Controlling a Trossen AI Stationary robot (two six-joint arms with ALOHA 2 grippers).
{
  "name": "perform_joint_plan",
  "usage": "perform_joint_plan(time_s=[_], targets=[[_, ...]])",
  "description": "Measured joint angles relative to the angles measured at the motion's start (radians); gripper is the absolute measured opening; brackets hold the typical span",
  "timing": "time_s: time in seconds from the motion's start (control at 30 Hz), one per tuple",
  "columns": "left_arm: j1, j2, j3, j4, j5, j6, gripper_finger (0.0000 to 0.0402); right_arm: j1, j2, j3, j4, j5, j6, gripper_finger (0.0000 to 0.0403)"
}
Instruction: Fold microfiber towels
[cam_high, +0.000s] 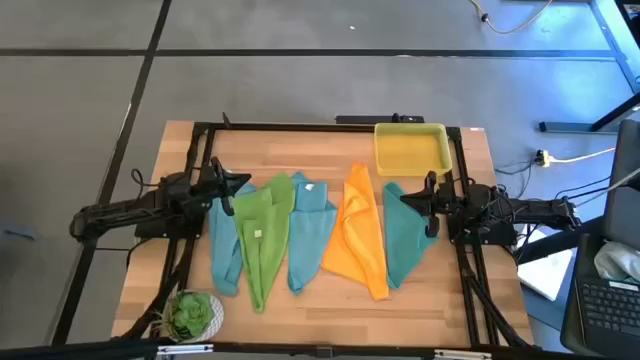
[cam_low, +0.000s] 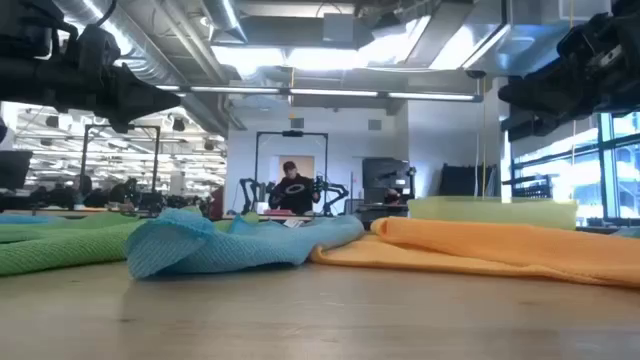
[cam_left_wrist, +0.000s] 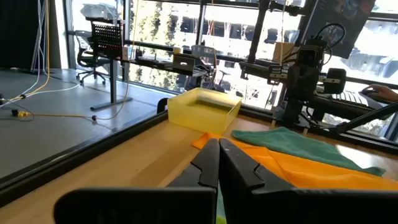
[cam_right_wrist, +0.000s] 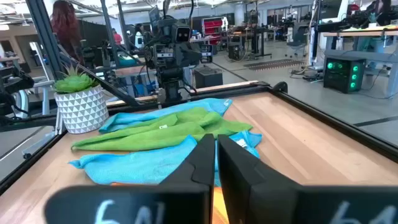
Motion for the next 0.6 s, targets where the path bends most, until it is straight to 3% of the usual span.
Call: perform_joint_plan(time_s=[0.6], targets=[[0.000,0.000,0.000,0.000,0.000,0.000,0.0000,0.000,0.000,0.000,0.000,0.000,0.000,0.0022]])
